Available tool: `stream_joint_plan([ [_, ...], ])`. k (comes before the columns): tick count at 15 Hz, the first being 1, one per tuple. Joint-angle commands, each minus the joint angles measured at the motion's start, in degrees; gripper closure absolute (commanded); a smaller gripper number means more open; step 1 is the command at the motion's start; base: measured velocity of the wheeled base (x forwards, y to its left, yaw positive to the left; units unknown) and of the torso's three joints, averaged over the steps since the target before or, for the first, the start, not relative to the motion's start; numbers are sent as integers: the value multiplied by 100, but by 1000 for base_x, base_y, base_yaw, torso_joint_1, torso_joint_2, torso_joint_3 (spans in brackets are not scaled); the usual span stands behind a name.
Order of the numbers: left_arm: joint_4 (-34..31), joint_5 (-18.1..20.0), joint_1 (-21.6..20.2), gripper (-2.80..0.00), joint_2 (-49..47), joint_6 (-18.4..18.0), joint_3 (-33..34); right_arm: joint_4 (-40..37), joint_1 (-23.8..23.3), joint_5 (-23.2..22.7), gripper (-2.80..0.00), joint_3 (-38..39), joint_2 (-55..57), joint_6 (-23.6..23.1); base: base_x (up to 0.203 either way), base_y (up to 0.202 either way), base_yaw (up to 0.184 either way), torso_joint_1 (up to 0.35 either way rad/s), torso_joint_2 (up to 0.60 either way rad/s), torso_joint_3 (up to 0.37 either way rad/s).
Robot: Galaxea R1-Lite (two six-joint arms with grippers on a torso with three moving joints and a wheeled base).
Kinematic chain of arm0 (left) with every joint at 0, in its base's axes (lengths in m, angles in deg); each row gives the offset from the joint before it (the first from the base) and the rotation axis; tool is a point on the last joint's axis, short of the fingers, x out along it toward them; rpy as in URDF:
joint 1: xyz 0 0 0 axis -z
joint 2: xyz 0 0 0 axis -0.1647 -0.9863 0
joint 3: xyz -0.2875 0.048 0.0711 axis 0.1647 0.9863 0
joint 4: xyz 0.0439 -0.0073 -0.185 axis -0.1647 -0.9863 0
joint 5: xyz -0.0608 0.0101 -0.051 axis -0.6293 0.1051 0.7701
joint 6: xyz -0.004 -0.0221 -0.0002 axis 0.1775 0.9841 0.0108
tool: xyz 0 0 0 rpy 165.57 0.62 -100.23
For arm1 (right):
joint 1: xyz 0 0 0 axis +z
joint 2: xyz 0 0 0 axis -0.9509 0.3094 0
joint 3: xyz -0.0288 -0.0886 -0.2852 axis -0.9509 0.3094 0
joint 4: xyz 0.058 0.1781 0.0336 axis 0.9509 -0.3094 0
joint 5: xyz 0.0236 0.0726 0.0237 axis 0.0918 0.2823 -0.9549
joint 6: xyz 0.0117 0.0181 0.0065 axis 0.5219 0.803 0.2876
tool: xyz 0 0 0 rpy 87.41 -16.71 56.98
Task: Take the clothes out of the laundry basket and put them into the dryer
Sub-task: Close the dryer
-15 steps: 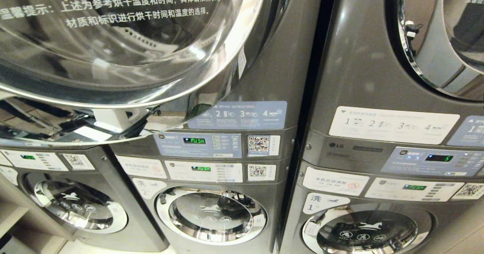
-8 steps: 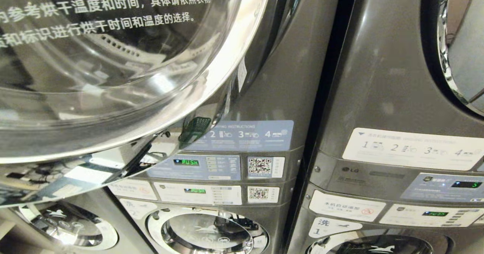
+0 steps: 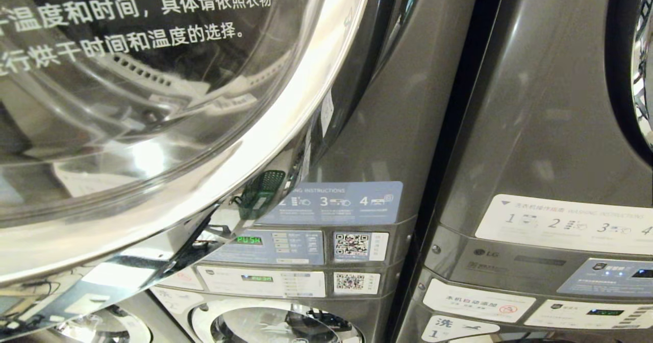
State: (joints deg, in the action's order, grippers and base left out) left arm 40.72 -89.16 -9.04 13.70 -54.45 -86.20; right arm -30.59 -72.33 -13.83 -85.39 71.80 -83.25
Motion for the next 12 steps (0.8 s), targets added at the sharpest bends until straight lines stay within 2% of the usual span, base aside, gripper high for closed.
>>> stream_joint_plan([
  [1, 70, -17, 0, 0, 0, -166, -4, -11, 0, 0, 0, 0, 11, -15, 0, 0, 0, 0, 0, 0],
  [3, 947, -195, 0, 0, 0, -526, -71, -63, 9, 0, 0, -12, 11, -32, 0, 0, 0, 0, 0, 0],
  [5, 2111, -682, 0, 0, 0, -897, -357, -271, 9, -8, 0, -81, 58, -37, 0, 0, 0, 0, 0, 0],
  [6, 2417, -788, 0, 0, 0, -1137, -609, -355, 9, -16, 0, -118, 134, -37, 0, 0, 0, 0, 0, 0],
  [9, 2547, -982, 0, 0, 0, -1508, -1048, -367, 9, -17, 0, -123, 273, -37, 0, 0, 0, 0, 0, 0],
  [12, 2339, -1546, 0, 0, 0, -1739, -1482, -367, 18, -17, 0, -123, 355, -37, 0, 0, 0, 0, 0, 0],
])
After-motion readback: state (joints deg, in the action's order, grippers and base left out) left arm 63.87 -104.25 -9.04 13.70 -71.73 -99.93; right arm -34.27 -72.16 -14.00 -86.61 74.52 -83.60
